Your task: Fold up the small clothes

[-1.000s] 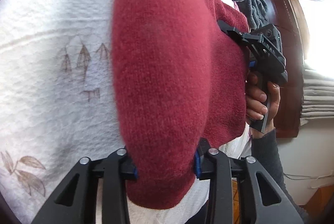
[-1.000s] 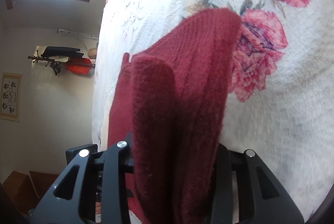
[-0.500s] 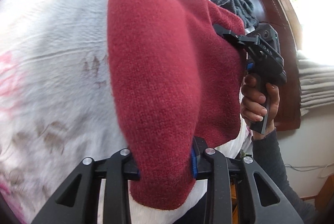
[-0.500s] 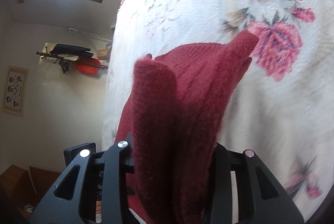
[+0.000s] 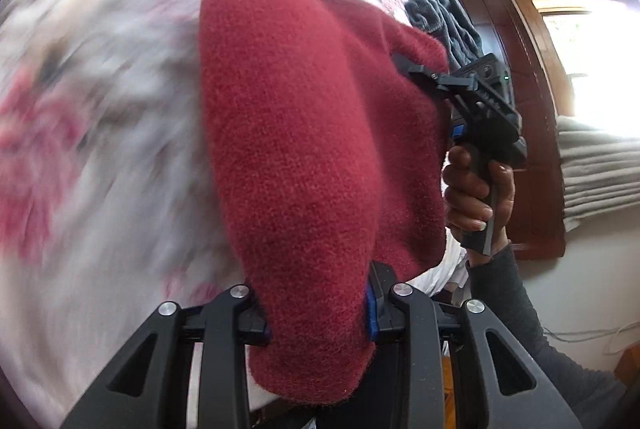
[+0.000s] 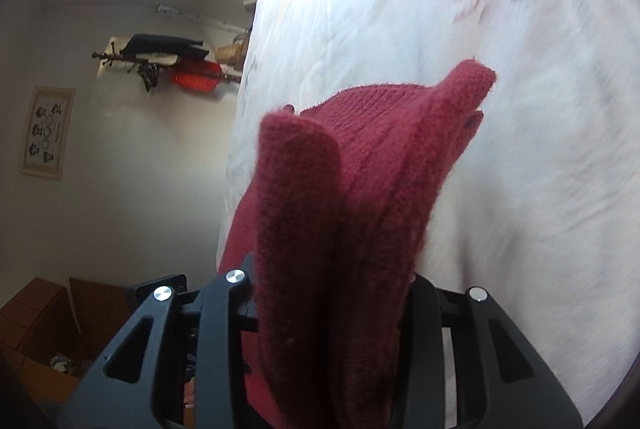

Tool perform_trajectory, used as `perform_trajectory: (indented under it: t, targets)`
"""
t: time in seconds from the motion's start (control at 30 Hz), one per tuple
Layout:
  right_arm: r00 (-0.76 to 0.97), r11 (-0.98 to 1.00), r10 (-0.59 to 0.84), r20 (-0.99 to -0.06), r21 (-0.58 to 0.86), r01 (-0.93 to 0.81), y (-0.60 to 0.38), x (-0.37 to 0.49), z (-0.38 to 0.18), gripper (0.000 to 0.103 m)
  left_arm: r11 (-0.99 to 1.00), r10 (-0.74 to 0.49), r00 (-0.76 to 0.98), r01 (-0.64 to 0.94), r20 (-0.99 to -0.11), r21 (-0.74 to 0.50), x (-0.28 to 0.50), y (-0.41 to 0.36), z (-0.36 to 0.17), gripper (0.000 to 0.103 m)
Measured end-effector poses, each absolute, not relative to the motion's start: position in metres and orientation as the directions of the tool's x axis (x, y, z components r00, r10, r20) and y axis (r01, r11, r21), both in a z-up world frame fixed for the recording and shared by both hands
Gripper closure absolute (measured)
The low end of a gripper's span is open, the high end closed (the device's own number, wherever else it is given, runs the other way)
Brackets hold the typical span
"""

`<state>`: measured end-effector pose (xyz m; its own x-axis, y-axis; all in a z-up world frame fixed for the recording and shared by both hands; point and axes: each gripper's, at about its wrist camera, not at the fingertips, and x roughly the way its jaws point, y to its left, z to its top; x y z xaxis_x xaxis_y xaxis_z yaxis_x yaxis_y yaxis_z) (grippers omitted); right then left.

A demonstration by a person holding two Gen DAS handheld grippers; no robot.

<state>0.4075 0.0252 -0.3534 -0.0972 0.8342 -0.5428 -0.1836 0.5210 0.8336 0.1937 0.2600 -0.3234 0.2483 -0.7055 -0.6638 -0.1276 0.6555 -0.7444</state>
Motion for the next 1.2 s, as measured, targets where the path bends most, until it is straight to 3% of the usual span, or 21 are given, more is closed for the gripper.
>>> perform_trajectory:
  t: [0.23,0.37,0.47,0.5,0.57,0.7,0.8,0.83,0.93,1.03,1.2]
  targets:
    - [-0.189,0.622,0.741,-0.645,0.764,-0.169,0.057,0.371,-0.406,0.066,0.623,-0.701,0.241,-0.251,-0.671,-0.741,0.151,0.275,-0.386,0.068]
    - [-0.161,0.655,0.730,-0.664,0.747,-0.109,0.044,0.372,-0.414,0.048,0.626,-0.681,0.228,-0.312,-0.696,-0.715,0.153,0.277,-0.412,0.050]
    - [-0.049,0.701,0.703,-0.710,0.703,-0.117,0.025,0.366,-0.382,0.049,0.688,-0.606,0.255,-0.308,-0.753,-0.657,0.146,0.281,-0.390,0.046]
    - [0.014,0.719,0.691,-0.723,0.684,-0.125,0.012,0.363,-0.367,0.050,0.718,-0.562,0.283,-0.300,-0.777,-0.628,0.142,0.285,-0.378,0.046]
    - [0.080,0.722,0.690,-0.719,0.676,-0.150,0.001,0.356,-0.344,0.064,0.782,-0.464,0.378,-0.249,-0.801,-0.571,0.132,0.287,-0.342,0.045]
    - [0.072,0.729,0.672,-0.737,0.643,-0.234,0.006,0.347,-0.336,0.071,0.723,-0.580,0.448,-0.102,-0.680,-0.683,0.132,0.268,-0.316,0.047]
    - [0.071,0.770,0.613,-0.787,0.576,-0.274,0.022,0.347,-0.346,0.096,0.712,-0.627,0.403,-0.052,-0.667,-0.700,0.148,0.240,-0.330,0.047]
    - [0.083,0.779,0.602,-0.794,0.560,-0.283,0.024,0.345,-0.349,0.096,0.726,-0.617,0.364,-0.080,-0.698,-0.683,0.155,0.232,-0.347,0.048]
    - [0.094,0.822,0.544,-0.834,0.508,-0.257,0.020,0.354,-0.373,0.097,0.712,-0.631,0.294,-0.148,-0.718,-0.687,0.170,0.223,-0.385,0.062]
    - [0.085,0.836,0.517,-0.852,0.481,-0.266,0.020,0.357,-0.387,0.097,0.694,-0.648,0.285,-0.161,-0.706,-0.702,0.177,0.221,-0.381,0.062]
    - [0.189,0.801,0.580,-0.792,0.514,-0.306,0.003,0.349,-0.341,0.093,0.677,-0.657,0.401,-0.057,-0.638,-0.734,0.189,0.247,-0.322,0.056]
